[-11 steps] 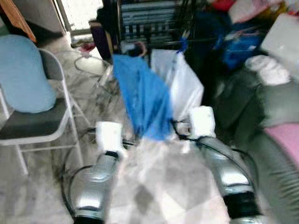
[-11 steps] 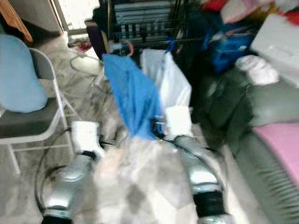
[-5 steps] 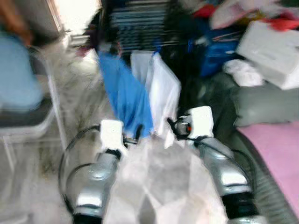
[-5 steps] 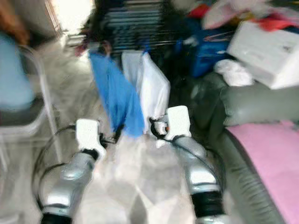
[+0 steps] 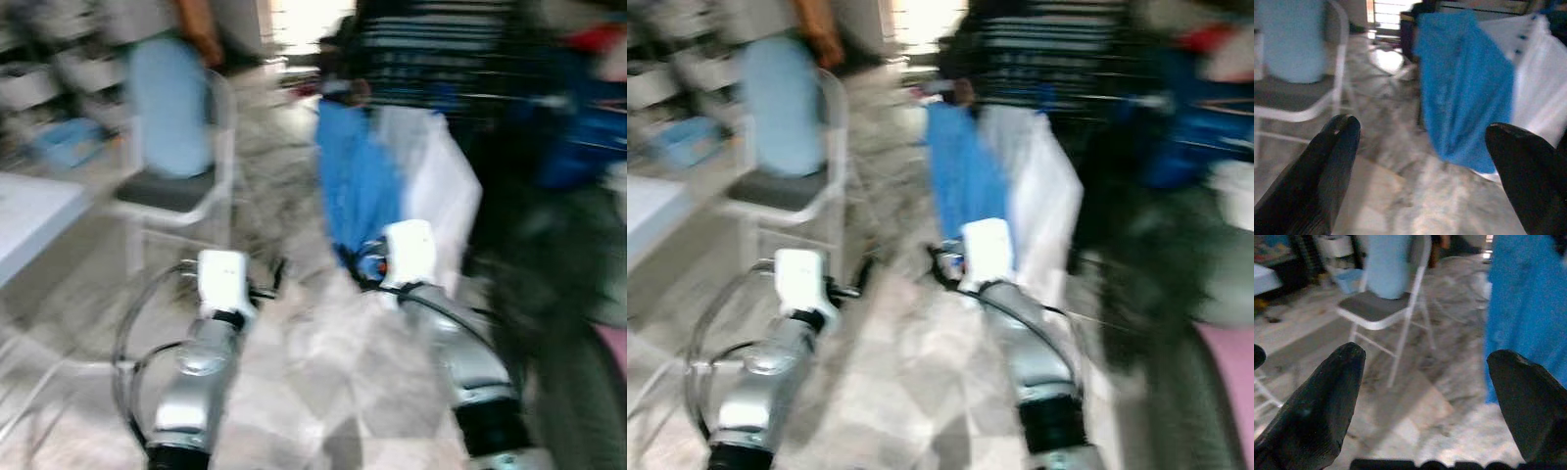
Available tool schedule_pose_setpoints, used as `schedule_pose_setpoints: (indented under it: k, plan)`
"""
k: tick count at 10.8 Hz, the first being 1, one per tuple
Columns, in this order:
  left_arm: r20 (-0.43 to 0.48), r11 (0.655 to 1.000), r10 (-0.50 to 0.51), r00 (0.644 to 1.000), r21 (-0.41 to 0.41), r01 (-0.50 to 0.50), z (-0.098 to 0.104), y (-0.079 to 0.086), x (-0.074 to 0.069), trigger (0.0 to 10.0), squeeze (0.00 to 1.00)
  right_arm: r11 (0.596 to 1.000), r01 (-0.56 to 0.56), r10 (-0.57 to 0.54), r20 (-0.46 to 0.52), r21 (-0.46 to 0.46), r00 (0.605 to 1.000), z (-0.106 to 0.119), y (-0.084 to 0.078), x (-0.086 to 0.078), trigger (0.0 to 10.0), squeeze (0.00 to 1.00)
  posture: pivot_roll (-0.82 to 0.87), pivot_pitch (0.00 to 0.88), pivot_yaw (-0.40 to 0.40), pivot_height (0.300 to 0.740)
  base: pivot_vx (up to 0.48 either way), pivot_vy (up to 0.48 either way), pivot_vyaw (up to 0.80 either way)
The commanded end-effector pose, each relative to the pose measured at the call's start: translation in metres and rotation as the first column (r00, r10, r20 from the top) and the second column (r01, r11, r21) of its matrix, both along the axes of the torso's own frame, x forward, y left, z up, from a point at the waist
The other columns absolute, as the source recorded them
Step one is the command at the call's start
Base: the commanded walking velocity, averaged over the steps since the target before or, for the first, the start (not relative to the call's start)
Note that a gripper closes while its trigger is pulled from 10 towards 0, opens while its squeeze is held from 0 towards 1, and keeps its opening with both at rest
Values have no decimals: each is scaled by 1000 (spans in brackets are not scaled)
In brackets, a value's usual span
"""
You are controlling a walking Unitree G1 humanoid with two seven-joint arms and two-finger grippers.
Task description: Hang hanger
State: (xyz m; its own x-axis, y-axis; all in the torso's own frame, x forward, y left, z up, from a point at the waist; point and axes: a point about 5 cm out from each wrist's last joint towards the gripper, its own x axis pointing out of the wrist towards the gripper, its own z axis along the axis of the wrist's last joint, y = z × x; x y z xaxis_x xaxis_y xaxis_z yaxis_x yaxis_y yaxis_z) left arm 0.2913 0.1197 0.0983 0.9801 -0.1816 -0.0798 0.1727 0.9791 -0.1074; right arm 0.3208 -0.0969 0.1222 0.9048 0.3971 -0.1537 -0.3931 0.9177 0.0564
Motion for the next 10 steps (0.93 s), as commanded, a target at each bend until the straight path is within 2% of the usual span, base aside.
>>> schedule_pose_setpoints:
  k: [1, 10]
  plan:
    - [-11, 1000, -8, 1000, 5, 8, -2, -4, 0, 10000, 0, 1000, 11, -11, 10, -4, 1000, 3, -4, 1, 10000, 0, -19, 30, 38, 740, 0, 0, 800]
    - [-27, 1000, 20, 999, 14, -19, -3, -2, -1, 10000, 0, 1000, -11, 11, 3, 1, 1000, 2, -2, -1, 10000, 0, -18, 39, 38, 740, 0, 0, 800]
